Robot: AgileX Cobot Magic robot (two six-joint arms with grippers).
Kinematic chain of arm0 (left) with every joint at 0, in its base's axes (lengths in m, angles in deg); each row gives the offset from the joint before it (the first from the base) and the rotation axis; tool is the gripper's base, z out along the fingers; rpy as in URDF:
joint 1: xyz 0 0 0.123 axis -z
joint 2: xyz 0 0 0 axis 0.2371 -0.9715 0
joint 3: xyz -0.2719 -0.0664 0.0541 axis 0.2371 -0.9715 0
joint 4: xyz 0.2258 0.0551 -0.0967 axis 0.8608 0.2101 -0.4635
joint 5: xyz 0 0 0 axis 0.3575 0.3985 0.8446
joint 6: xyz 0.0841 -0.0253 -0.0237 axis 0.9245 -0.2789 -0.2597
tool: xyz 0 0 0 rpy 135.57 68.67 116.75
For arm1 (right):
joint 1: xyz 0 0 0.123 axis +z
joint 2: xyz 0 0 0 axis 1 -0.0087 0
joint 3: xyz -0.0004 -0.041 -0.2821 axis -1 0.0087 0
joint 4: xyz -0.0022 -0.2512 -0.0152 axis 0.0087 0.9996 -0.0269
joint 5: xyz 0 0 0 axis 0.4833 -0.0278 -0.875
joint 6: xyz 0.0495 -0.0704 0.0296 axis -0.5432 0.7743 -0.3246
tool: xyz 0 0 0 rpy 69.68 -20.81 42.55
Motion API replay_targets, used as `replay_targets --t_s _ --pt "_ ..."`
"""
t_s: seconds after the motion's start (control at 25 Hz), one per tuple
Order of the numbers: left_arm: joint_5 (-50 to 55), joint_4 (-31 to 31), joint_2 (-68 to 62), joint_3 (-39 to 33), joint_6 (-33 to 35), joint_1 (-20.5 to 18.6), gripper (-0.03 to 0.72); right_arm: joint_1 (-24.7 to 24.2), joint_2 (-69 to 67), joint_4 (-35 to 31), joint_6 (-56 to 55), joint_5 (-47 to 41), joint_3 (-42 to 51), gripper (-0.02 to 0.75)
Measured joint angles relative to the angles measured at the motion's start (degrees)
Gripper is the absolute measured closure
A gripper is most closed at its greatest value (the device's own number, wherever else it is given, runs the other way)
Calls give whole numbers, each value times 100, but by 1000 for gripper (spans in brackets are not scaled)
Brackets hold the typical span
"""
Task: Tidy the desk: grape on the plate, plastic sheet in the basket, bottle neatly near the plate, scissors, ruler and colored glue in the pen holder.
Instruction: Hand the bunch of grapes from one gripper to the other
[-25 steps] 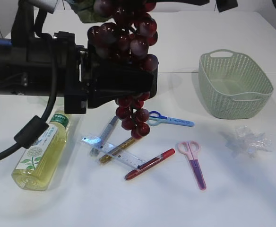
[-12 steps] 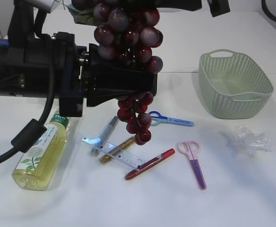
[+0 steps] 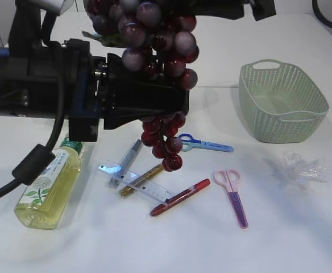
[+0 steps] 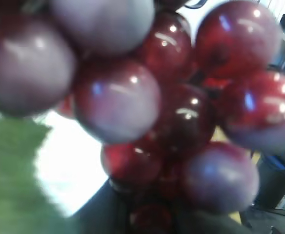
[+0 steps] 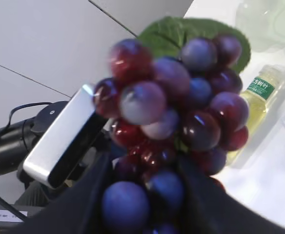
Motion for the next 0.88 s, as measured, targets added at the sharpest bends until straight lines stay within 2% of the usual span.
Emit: replay_targets --t_s 0.24,0.32,0.48,0.72,0.88 --pt "52 0 0 0 -98 0 592 0 0 221 12 9 0 230" --pt "52 0 0 0 -133 0 592 0 0 274 12 9 0 184" --pt "52 0 0 0 -229 0 593 0 0 350 12 180 0 158" --pt "-184 22 0 0 -568 0 594 0 0 1254 -131 137 0 153" --pt "-638 26 0 0 -825 0 594 0 0 1624 -197 35 0 153"
